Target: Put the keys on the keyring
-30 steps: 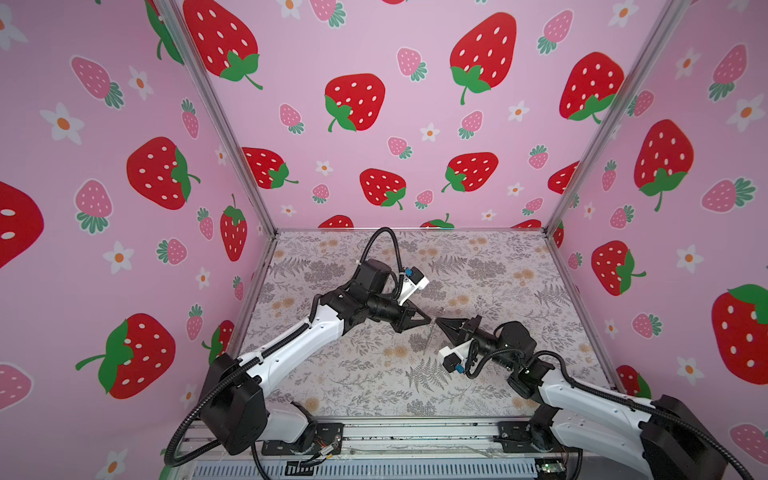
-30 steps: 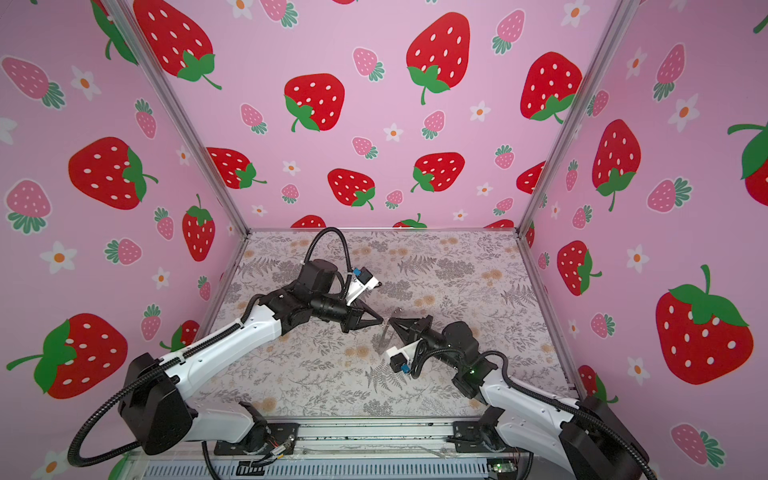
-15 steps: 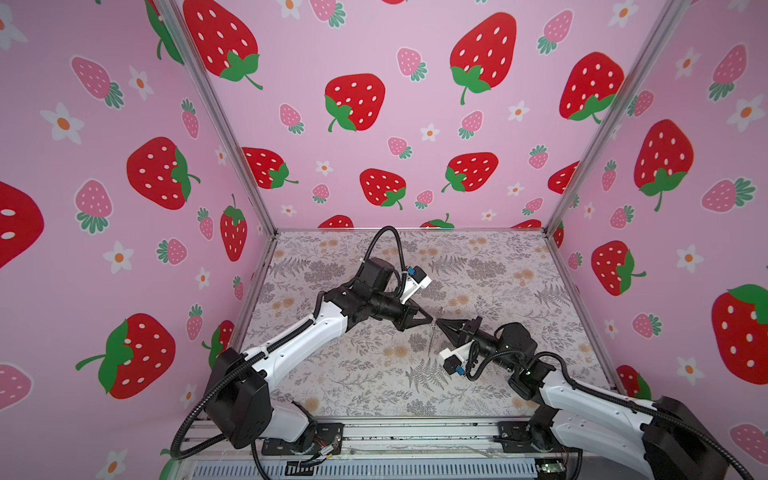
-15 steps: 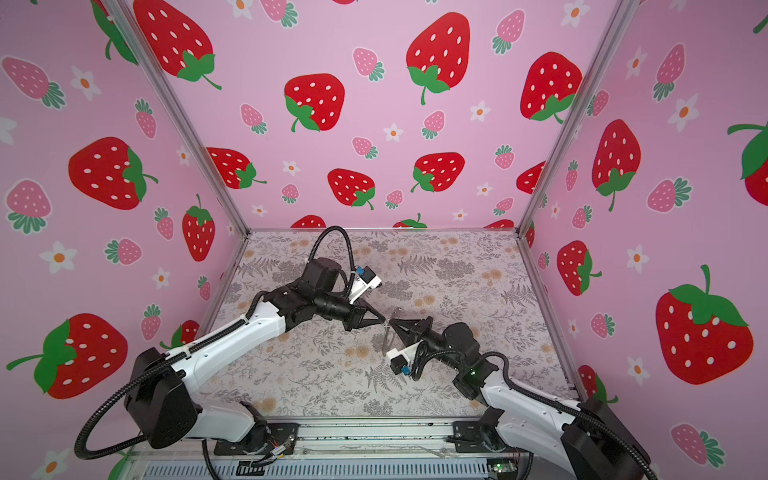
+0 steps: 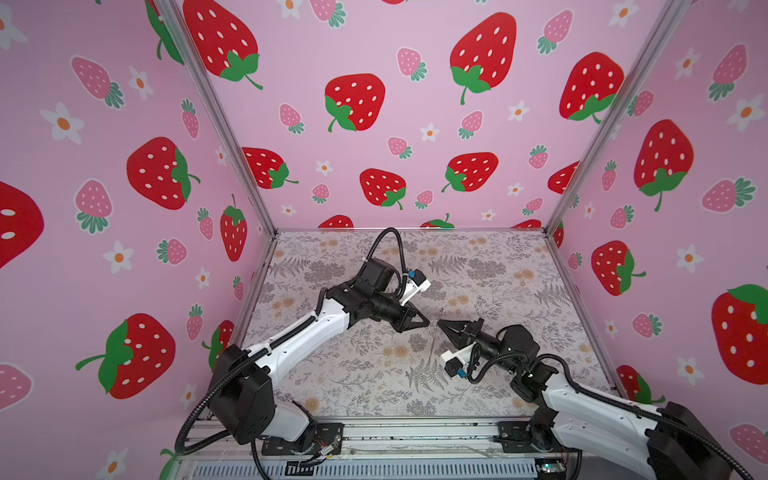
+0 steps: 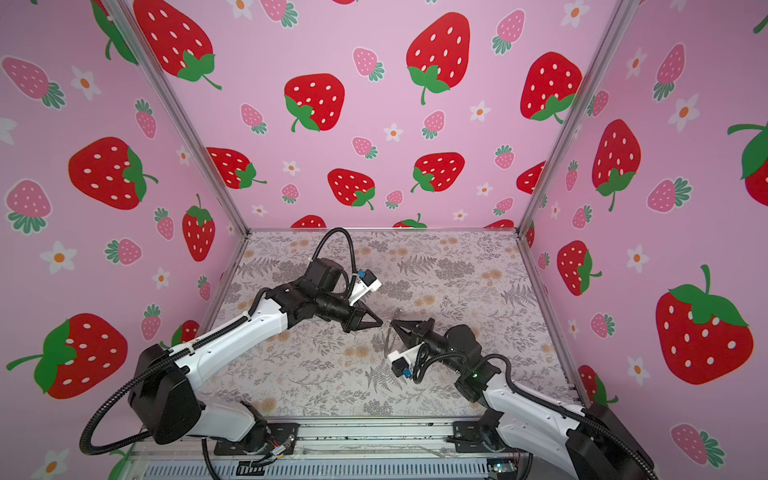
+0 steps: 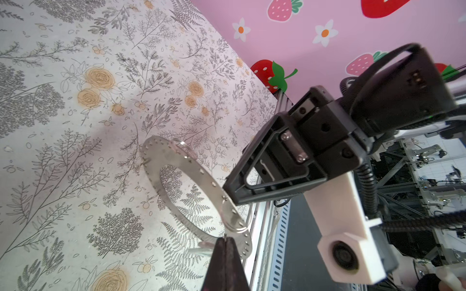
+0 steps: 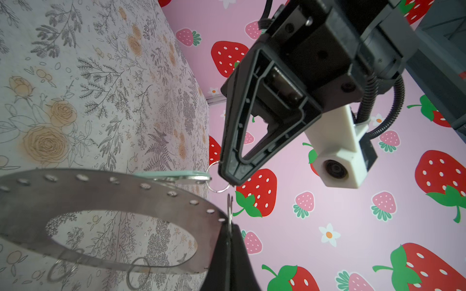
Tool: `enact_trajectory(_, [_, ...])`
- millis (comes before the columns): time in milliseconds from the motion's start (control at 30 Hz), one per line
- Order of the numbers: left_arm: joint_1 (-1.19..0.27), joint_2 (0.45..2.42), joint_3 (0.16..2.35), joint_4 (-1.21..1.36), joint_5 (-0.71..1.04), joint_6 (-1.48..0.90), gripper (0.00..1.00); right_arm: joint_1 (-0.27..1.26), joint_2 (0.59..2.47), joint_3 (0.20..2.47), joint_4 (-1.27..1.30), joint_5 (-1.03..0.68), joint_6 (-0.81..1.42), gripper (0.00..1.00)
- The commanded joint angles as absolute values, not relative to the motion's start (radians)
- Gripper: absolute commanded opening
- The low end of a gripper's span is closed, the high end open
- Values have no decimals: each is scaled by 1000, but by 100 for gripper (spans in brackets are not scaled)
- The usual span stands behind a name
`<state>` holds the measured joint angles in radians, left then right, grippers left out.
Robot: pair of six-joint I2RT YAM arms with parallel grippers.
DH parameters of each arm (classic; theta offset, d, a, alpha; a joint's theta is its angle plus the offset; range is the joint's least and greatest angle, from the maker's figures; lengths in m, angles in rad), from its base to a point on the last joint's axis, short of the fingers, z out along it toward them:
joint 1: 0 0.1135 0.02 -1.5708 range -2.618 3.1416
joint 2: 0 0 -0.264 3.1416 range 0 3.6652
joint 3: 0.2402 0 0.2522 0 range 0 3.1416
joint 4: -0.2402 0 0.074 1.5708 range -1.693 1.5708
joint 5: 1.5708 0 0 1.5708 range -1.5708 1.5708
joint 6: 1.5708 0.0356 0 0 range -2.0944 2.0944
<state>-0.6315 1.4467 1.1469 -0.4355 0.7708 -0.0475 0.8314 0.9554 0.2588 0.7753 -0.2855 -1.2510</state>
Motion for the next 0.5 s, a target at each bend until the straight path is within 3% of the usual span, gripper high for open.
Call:
enact_trajectory(0, [-626, 1443, 1187, -478, 746, -9, 0, 836, 937, 262, 816, -313, -1256, 0])
enact_trajectory(467, [-630, 1429, 1224, -518, 832, 4, 0, 851, 974, 276, 778, -262, -1317, 0])
